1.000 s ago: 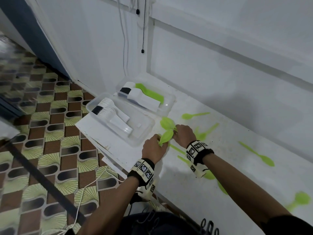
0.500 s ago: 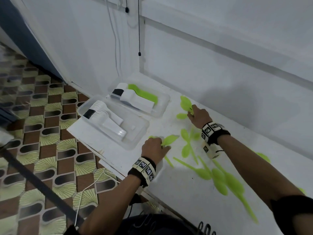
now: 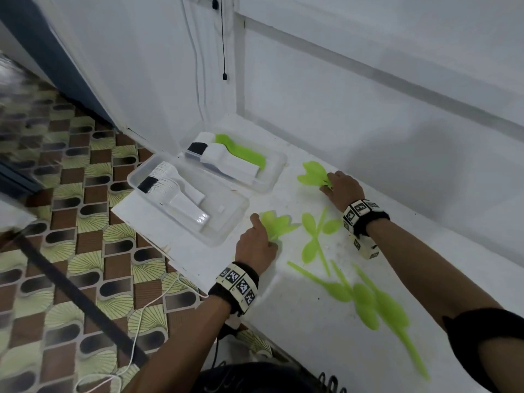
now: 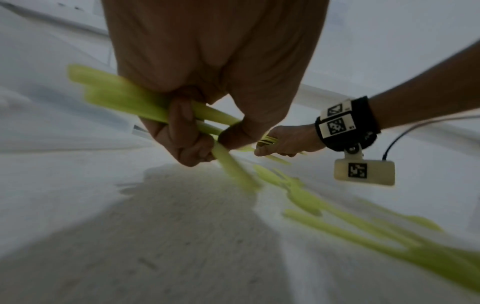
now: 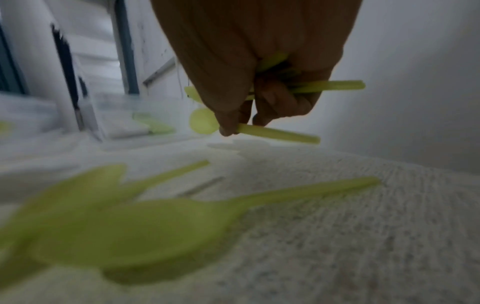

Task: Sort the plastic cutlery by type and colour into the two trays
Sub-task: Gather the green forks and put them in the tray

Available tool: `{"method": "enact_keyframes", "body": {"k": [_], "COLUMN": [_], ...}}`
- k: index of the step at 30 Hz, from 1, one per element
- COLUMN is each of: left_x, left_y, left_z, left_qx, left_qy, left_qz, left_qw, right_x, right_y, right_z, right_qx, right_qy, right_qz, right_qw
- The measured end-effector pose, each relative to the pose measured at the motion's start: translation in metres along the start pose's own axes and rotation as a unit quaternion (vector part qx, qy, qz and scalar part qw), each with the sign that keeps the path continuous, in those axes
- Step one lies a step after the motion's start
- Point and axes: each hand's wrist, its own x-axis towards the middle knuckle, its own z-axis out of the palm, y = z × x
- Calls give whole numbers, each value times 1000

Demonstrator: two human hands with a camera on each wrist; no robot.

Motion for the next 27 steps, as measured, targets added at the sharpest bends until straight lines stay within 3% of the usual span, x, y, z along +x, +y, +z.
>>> {"method": "enact_keyframes", "body": {"k": [4, 12, 15, 19, 24, 27], "left_x": [8, 12, 10, -1, -12, -14], "left_y": [8, 1, -6, -5, -9, -3], "left_z": [0, -2, -7, -14, -3, 7], "left_qx": [23, -95, -127, -151, -20, 99], "left_qy": [-2, 54, 65, 63, 28, -13], "left_qz": [17, 77, 90, 112, 275, 333], "left_qw": [1000, 991, 986, 980, 961, 938], "right_x": [-15, -71, -80, -84, -90, -99], "right_y": [-3, 3, 6, 11, 14, 23], "right_z": [-2, -2, -2, 3, -1, -5], "right_qx": [43, 76, 16, -43, -68, 18], "right_qy": [39, -40, -121, -147, -117, -76], "right_qz": [4, -69, -79, -89, -121, -110], "right_qw": [998, 994, 989, 984, 983, 991]}}
